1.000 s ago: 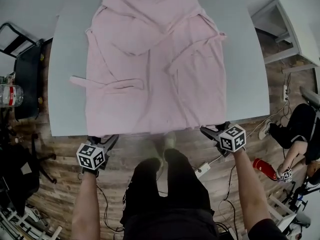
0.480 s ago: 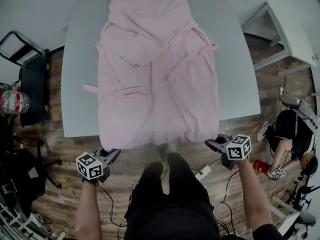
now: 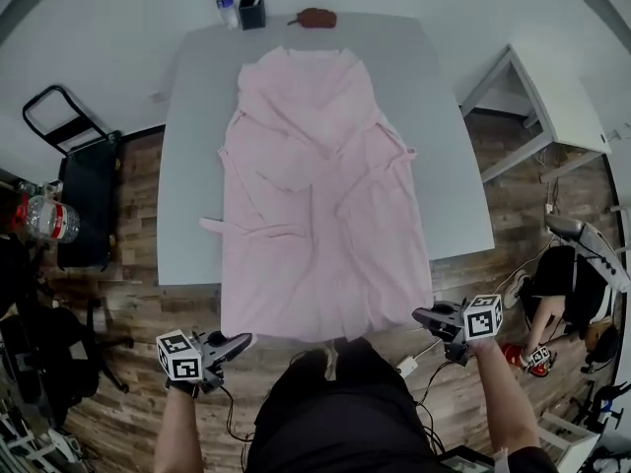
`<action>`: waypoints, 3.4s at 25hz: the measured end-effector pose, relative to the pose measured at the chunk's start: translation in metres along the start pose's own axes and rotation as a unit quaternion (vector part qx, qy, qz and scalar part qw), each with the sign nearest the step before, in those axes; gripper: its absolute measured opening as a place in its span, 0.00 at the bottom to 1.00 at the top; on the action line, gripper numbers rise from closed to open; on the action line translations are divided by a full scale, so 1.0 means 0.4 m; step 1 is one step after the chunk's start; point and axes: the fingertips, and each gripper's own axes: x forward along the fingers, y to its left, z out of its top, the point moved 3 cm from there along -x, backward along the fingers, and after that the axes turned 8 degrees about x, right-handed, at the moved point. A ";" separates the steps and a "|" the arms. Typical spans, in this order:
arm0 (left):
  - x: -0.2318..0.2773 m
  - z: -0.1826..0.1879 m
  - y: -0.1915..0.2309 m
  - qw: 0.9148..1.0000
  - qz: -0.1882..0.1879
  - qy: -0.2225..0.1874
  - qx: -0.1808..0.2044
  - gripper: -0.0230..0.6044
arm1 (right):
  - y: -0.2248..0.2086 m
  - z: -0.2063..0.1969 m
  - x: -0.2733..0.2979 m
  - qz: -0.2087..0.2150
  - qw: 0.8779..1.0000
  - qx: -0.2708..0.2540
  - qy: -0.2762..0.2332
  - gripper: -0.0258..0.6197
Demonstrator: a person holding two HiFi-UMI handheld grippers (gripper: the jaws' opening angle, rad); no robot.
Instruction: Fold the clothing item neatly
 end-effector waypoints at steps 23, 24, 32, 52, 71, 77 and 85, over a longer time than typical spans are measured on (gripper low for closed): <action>0.029 0.646 0.238 0.981 0.055 -0.181 0.036 0.06 | 0.083 0.673 0.023 0.025 0.986 0.074 -0.145 0.09; 0.042 0.671 0.272 0.981 0.064 -0.179 0.025 0.06 | 0.062 0.713 0.038 0.025 0.986 0.079 -0.146 0.09; 0.174 0.720 0.541 0.977 0.135 -0.131 -0.096 0.06 | -0.128 0.842 0.182 0.024 0.981 0.170 -0.092 0.09; 0.096 0.539 0.559 0.967 0.252 -0.006 -0.036 0.29 | -0.138 0.768 0.126 -0.148 0.986 -0.076 -0.029 0.31; 0.306 0.396 0.230 0.923 0.230 0.081 0.296 0.32 | 0.096 0.398 0.284 -0.220 0.890 -0.400 0.003 0.31; 0.341 0.343 0.226 0.874 0.281 0.144 0.368 0.37 | 0.048 0.329 0.306 -0.258 0.854 -0.451 0.033 0.31; 0.368 0.229 0.264 0.763 0.322 0.284 0.483 0.41 | -0.061 0.275 0.306 -0.342 0.731 -0.581 0.105 0.33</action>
